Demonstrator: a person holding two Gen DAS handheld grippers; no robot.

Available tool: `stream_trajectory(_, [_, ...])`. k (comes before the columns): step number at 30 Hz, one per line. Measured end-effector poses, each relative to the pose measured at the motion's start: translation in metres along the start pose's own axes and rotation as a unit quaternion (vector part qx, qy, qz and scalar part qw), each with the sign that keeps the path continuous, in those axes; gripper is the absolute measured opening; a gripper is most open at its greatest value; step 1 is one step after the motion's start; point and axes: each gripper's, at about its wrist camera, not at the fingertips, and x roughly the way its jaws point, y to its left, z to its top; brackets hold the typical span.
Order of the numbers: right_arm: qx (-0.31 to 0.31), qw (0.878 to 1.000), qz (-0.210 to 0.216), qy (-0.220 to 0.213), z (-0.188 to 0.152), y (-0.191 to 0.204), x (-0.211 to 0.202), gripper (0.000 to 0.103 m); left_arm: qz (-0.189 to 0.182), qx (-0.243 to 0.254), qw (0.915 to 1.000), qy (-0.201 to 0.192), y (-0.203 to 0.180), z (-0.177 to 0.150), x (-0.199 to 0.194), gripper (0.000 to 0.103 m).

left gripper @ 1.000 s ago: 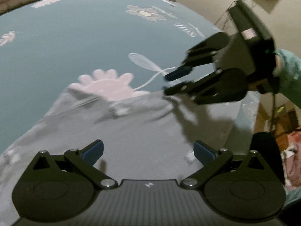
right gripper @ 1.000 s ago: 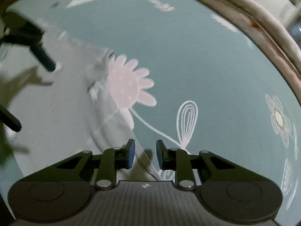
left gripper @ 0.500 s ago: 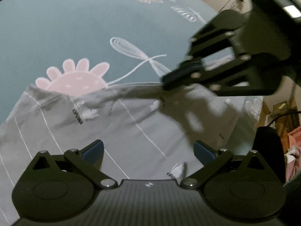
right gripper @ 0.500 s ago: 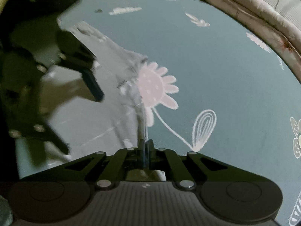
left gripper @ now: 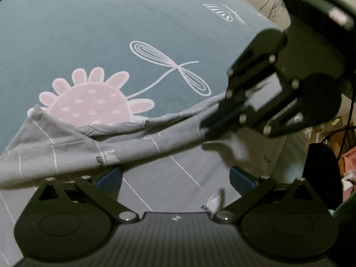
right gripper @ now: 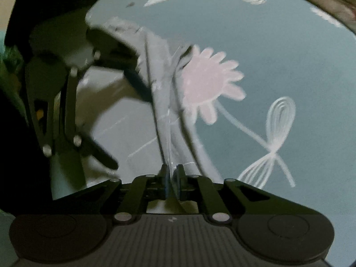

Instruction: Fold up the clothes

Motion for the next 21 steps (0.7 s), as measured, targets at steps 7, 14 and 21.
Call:
stream_trajectory(7, [0.073,0.997,0.004,-0.007,0.01,-0.028,0.011,0.018,-0.009,0.002,0.9999,-0.005,0.004,-0.01,-0.001,0.102])
stream_trajectory(14, [0.122,0.99,-0.038,-0.067,0.014,-0.03,-0.019,0.029,-0.016,0.01,0.9997,-0.013,0.01,-0.016,-0.006,0.102])
stream_trajectory(21, [0.076,0.996,-0.019,-0.041,0.021,-0.003,-0.006,0.036,-0.018,-0.005,0.9995,-0.026,0.017,-0.016,-0.01,0.102])
